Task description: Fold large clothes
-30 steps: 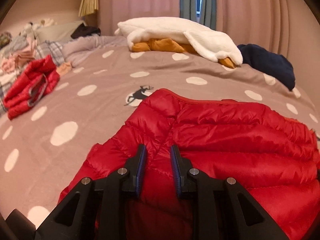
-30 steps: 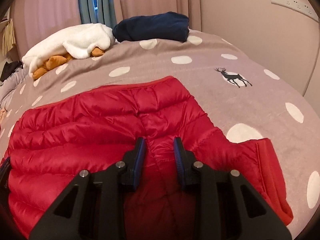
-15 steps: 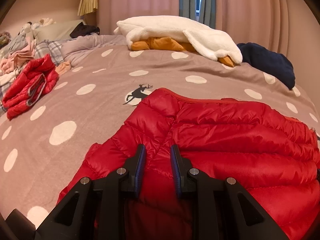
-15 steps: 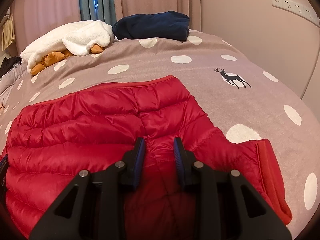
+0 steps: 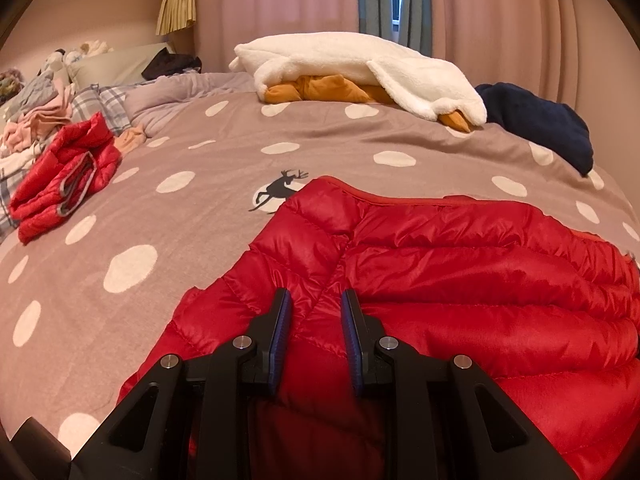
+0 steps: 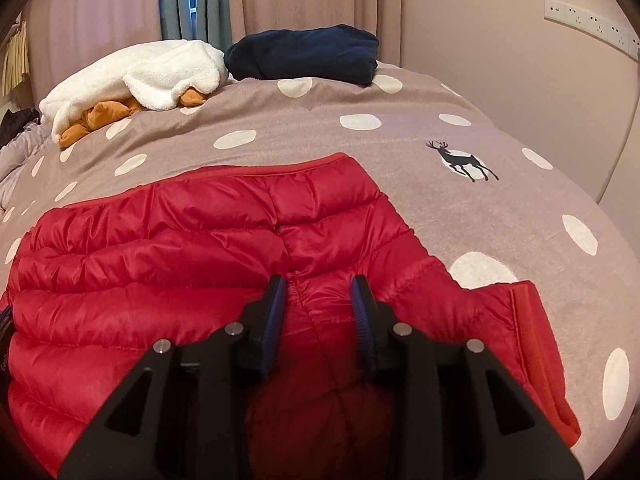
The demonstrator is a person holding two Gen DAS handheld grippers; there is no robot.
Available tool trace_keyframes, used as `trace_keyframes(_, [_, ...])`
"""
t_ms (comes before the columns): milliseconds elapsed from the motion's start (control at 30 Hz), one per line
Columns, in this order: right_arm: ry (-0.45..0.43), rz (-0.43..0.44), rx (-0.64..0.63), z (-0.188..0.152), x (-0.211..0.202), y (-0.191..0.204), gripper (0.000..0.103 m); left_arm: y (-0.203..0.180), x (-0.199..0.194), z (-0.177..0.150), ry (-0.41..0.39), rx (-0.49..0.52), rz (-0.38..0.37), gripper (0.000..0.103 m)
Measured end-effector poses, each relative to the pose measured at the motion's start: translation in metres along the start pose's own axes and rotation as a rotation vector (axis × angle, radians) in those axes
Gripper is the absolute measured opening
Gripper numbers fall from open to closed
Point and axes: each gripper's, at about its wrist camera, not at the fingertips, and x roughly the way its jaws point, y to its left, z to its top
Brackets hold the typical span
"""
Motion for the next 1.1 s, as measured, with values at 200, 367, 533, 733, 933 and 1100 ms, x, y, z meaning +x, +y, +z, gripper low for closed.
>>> trace_keyframes(200, [-0.028,-0.012,-0.003,0.002,-0.009,0.0,0.045,0.004,-0.012,0.004,-0.031,-0.014,-0.007,0.024])
trace_keyframes(367, [-0.067,0.01,-0.009,0.003,-0.028,0.004,0.061,-0.006,-0.04,0.006,-0.086,0.021,-0.108,0.024])
trace_keyframes(533, [-0.104,0.184,0.067,0.002,-0.048,0.002,0.061,-0.012,-0.067,0.003,-0.128,0.025,-0.243,0.024])
trace_keyframes(733, [-0.076,0.265,0.029,-0.002,-0.046,0.017,0.061,-0.017,-0.046,-0.006,-0.057,0.032,-0.233,0.024])
trace_keyframes(933, [-0.009,0.181,-0.047,-0.011,-0.028,0.033,0.063,-0.024,-0.03,-0.011,-0.024,0.035,-0.219,0.026])
trace_keyframes(1100, [-0.012,0.152,-0.063,-0.014,-0.024,0.034,0.066,-0.024,-0.029,-0.012,-0.022,0.036,-0.22,0.027])
